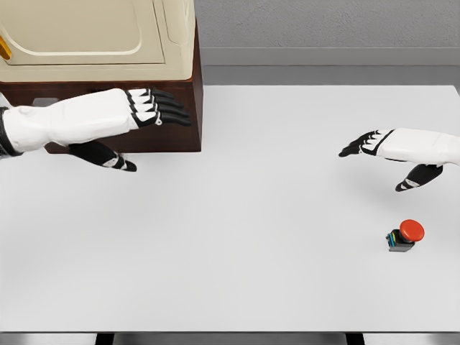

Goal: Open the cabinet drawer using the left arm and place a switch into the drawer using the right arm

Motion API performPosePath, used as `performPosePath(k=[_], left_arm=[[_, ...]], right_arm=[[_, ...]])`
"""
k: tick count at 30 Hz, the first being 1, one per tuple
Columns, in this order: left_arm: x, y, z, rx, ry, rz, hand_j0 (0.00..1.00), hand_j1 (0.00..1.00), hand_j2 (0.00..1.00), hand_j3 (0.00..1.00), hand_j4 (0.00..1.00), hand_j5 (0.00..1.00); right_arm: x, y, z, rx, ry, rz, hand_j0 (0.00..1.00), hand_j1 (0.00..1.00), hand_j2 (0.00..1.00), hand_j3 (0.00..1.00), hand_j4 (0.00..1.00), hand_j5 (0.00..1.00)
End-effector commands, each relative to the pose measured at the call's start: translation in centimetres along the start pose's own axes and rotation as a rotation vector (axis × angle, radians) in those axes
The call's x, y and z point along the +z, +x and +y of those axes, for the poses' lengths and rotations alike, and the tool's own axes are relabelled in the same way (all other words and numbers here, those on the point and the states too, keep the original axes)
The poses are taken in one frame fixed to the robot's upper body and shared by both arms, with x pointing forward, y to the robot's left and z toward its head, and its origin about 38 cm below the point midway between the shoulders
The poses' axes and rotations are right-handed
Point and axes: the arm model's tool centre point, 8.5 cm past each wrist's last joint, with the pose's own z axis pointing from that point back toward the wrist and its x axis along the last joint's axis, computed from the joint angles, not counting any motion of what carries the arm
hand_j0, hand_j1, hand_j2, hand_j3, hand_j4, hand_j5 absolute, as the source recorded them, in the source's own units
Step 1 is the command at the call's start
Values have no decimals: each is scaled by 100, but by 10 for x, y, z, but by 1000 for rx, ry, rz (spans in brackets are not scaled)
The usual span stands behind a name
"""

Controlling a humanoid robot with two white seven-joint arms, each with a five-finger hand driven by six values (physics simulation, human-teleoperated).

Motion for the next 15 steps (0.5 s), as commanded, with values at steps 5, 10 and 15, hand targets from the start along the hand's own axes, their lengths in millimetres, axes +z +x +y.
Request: performPosePath(k=[5,10,15], left_arm=[[30,1,13,166,-51,8,100,100,100,100,100,100],[29,4,-11,245,-189,-25,100,100,100,100,100,100],[26,5,-10,243,-206,-42,100,100,100,100,100,100]], right_arm=[[2,-1,0,-6,0,4,100,100,100,100,100,100],[14,-5,6,-10,22,32,100,100,100,100,100,100],[34,-13,2,-6,14,82,100,100,100,100,100,100]])
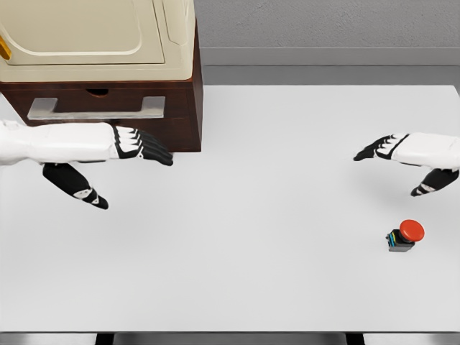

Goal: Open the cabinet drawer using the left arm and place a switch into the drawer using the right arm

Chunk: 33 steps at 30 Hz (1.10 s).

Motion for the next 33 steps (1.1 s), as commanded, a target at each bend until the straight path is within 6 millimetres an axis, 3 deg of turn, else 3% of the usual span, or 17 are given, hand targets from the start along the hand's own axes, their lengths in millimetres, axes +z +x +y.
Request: performPosePath(k=[1,5,10,21,23,28,33], left_arm=[[0,1,1,38,10,-22,100,100,100,100,100,100],[3,5,9,78,60,-51,100,100,100,100,100,100],[9,-26,27,268,178,257,100,100,100,100,100,100],[14,-33,24,284,162,314,100,100,100,100,100,100],[20,-44,22,306,171,362,100,100,100,100,100,100],[24,-46,26,290,178,393,100,100,100,100,100,100],[24,-48,24,295,179,401,100,100,100,100,100,100]], right_arm=[[18,-10,-10,-3,-32,49,100,100,100,100,100,100],[31,-26,10,-66,-33,103,100,100,100,100,100,100],[44,-36,21,-94,-8,144,100,100,100,100,100,100],[54,-37,53,-143,52,166,100,100,100,100,100,100],[59,-36,64,-170,35,173,100,100,100,100,100,100],[60,-36,63,-171,28,173,100,100,100,100,100,100],[47,-18,56,-132,28,112,100,100,100,100,100,100]])
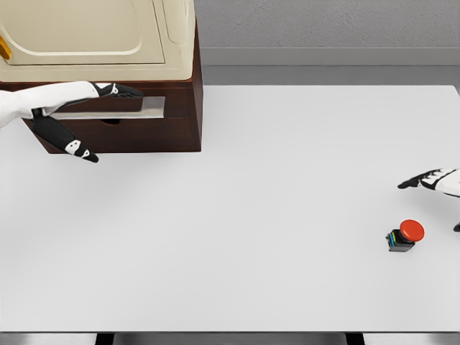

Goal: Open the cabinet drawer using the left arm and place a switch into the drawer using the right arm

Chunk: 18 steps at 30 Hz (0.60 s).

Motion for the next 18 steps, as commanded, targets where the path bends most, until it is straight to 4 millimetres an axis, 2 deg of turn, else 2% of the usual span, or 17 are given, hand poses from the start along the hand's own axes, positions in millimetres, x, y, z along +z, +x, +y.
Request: performPosePath(k=[1,3,5,11,18], left_arm=[[-3,0,0,7,4,-2,100,100,100,100,100,100],[-3,-4,-1,13,-5,9,100,100,100,100,100,100],[-3,-5,-2,6,-9,16,100,100,100,100,100,100],[0,-11,2,15,12,35,100,100,100,100,100,100],[-3,-17,-1,37,11,57,100,100,100,100,100,100]], right_arm=[[-4,11,-5,20,-6,-30,100,100,100,100,100,100],[-8,20,-7,37,-5,-58,100,100,100,100,100,100],[-13,28,0,40,12,-84,100,100,100,100,100,100],[-14,45,7,65,51,-126,100,100,100,100,100,100],[-9,46,11,71,79,-120,100,100,100,100,100,100]])
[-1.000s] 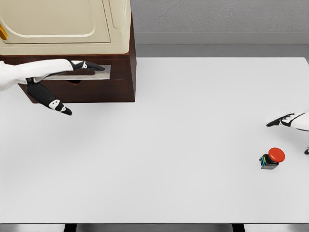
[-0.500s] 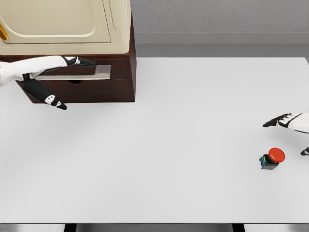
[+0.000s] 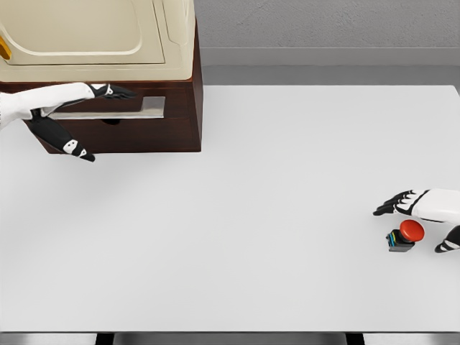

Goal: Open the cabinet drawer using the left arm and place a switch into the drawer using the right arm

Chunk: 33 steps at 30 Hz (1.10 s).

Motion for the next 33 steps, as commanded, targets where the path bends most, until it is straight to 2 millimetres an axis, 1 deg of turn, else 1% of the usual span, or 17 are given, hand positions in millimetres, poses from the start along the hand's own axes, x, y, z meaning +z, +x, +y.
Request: performPosePath(k=[1,5,6,8,10,13,16,18,24,26,28,29,31,33], left_arm=[[-2,-1,-1,11,1,2,100,100,100,100,100,100],[-2,-1,-2,13,-1,3,100,100,100,100,100,100],[-2,-6,-4,23,-4,12,100,100,100,100,100,100],[0,-15,-2,33,7,35,100,100,100,100,100,100],[-1,-18,-1,40,12,40,100,100,100,100,100,100],[-1,-18,-1,42,11,40,100,100,100,100,100,100],[-5,-14,-3,45,5,23,100,100,100,100,100,100],[-5,-13,-5,51,2,17,100,100,100,100,100,100],[-6,-16,-11,60,-10,21,100,100,100,100,100,100],[-6,-17,-11,61,-10,22,100,100,100,100,100,100],[-7,-21,-19,78,-23,25,100,100,100,100,100,100],[-7,-20,-20,79,-26,25,100,100,100,100,100,100],[-6,-18,-21,74,-34,20,100,100,100,100,100,100],[-7,-17,-28,81,-48,15,100,100,100,100,100,100]], right_arm=[[1,1,-1,0,-1,-1,100,100,100,100,100,100],[-1,2,0,-3,-3,-8,100,100,100,100,100,100],[-2,3,0,-3,-5,-12,100,100,100,100,100,100],[-3,3,-1,-2,-7,-13,100,100,100,100,100,100],[-3,4,0,-3,-6,-14,100,100,100,100,100,100],[-5,6,-1,3,-7,-23,100,100,100,100,100,100],[-7,8,2,-2,-3,-30,100,100,100,100,100,100],[-14,11,4,-12,-18,-48,100,100,100,100,100,100],[-17,11,7,-16,-10,-53,99,99,99,99,99,99],[-16,10,7,-18,-10,-50,94,94,94,94,94,94],[-15,9,7,-20,-9,-45,94,94,94,94,94,94],[-15,9,6,-18,-11,-44,90,90,90,90,90,90],[-14,8,6,-19,-10,-42,87,87,87,87,87,87],[-14,8,5,-16,-13,-42,83,83,83,83,83,83]])
